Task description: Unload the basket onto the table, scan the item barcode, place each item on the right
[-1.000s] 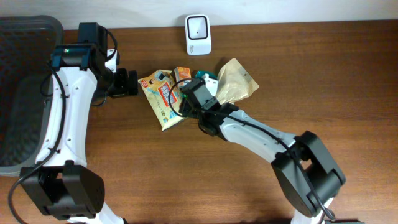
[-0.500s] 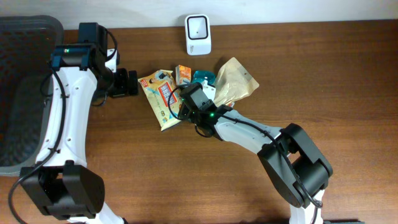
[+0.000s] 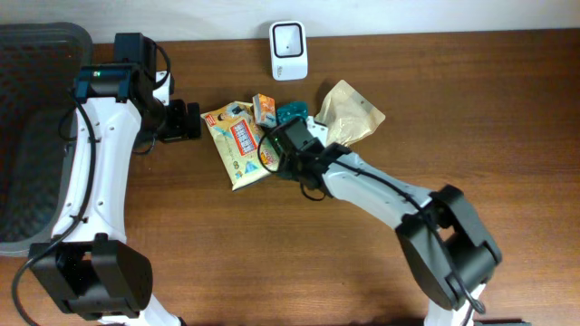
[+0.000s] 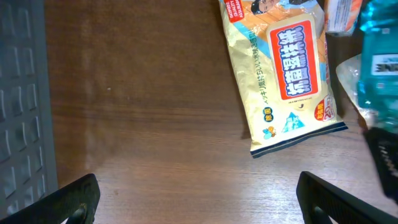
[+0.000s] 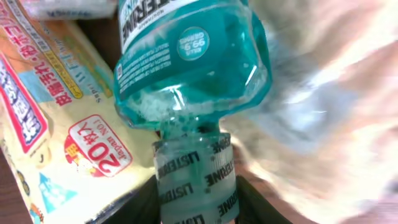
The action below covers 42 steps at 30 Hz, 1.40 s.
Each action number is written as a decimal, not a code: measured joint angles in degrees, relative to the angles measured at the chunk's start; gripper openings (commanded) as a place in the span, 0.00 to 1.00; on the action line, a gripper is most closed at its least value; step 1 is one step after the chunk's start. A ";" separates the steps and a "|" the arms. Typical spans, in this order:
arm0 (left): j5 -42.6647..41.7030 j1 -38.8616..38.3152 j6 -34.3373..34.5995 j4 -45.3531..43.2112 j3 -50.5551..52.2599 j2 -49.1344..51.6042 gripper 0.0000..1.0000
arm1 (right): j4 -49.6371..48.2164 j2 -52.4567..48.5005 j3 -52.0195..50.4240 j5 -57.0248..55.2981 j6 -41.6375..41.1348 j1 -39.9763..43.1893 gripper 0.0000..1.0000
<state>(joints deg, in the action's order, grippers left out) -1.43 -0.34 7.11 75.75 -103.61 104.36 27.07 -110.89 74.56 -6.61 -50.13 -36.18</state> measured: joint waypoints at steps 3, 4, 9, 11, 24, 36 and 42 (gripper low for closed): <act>0.00 0.00 0.00 0.00 0.00 0.00 0.99 | 6.21 2.21 1.33 -1.46 1.51 0.74 0.33; -0.02 0.00 0.00 0.00 0.00 0.00 0.99 | 7.91 2.80 1.62 -1.73 2.29 1.09 0.33; 0.00 0.00 0.00 0.00 0.00 0.00 0.99 | 14.91 5.49 2.27 -2.43 6.47 2.08 0.33; 0.00 0.00 0.00 0.00 0.00 0.00 0.99 | 18.08 6.75 2.38 -2.51 8.74 2.29 0.33; 0.00 0.00 0.00 0.00 0.02 0.00 0.99 | 27.43 9.27 2.54 2.82 26.29 12.44 0.48; 0.00 0.00 0.00 0.00 0.02 0.00 0.99 | 24.37 9.27 2.54 8.09 27.63 25.27 0.81; 0.00 0.00 0.00 0.02 0.02 0.00 0.99 | 12.92 9.27 2.82 22.40 23.82 23.96 0.82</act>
<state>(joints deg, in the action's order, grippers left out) -1.43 -0.34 7.11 75.77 -103.59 104.36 39.99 -101.62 77.38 15.79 -26.30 -12.23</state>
